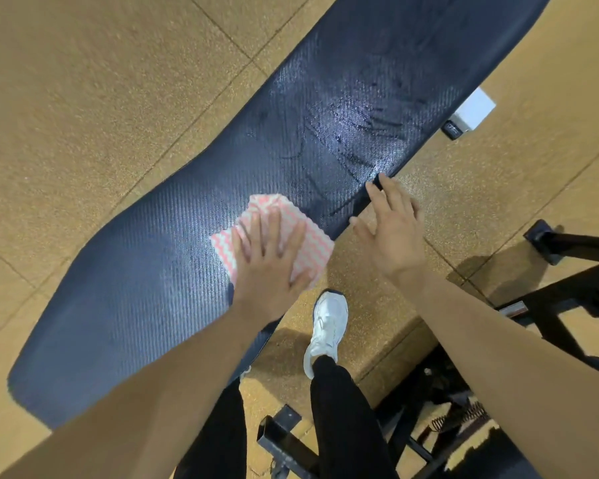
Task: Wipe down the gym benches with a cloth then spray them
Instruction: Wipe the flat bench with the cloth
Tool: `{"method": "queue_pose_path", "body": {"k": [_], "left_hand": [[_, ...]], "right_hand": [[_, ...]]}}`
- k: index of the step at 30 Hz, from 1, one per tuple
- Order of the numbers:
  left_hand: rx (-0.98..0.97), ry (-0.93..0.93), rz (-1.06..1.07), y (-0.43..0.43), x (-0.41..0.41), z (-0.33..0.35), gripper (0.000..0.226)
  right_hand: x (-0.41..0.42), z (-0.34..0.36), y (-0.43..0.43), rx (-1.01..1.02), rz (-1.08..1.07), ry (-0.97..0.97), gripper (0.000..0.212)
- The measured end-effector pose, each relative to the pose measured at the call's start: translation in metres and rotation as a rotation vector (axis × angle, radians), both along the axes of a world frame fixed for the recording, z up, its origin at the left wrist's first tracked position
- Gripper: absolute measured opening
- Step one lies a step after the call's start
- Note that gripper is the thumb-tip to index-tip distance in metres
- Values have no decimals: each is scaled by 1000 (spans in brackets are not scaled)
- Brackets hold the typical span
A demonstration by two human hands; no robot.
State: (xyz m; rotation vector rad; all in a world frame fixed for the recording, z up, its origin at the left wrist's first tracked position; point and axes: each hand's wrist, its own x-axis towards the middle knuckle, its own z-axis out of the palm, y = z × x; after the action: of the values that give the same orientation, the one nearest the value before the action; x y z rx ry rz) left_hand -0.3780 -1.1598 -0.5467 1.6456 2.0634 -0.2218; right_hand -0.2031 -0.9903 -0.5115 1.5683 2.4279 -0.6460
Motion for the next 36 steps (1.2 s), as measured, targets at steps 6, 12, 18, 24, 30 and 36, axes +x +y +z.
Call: {"method": "queue_pose_path", "body": {"k": [6, 12, 18, 24, 30, 36], "left_hand": [[-51, -4, 86, 50, -21, 6, 88], [-13, 48, 313, 124, -75, 1, 85], [-50, 51, 527, 164, -80, 1, 88], [-33, 27, 345, 157, -29, 3, 91], [-69, -89, 193, 120, 43, 9, 98], [-104, -136, 106, 107, 21, 11, 78]], "right_hand": [[4, 0, 67, -11, -30, -30, 85], [12, 1, 92, -17, 44, -37, 92], [8, 2, 96, -39, 25, -28, 92], [5, 7, 98, -83, 50, -81, 92], [-4, 21, 107, -107, 87, -173, 94], [-2, 27, 111, -151, 75, -135, 92]]}}
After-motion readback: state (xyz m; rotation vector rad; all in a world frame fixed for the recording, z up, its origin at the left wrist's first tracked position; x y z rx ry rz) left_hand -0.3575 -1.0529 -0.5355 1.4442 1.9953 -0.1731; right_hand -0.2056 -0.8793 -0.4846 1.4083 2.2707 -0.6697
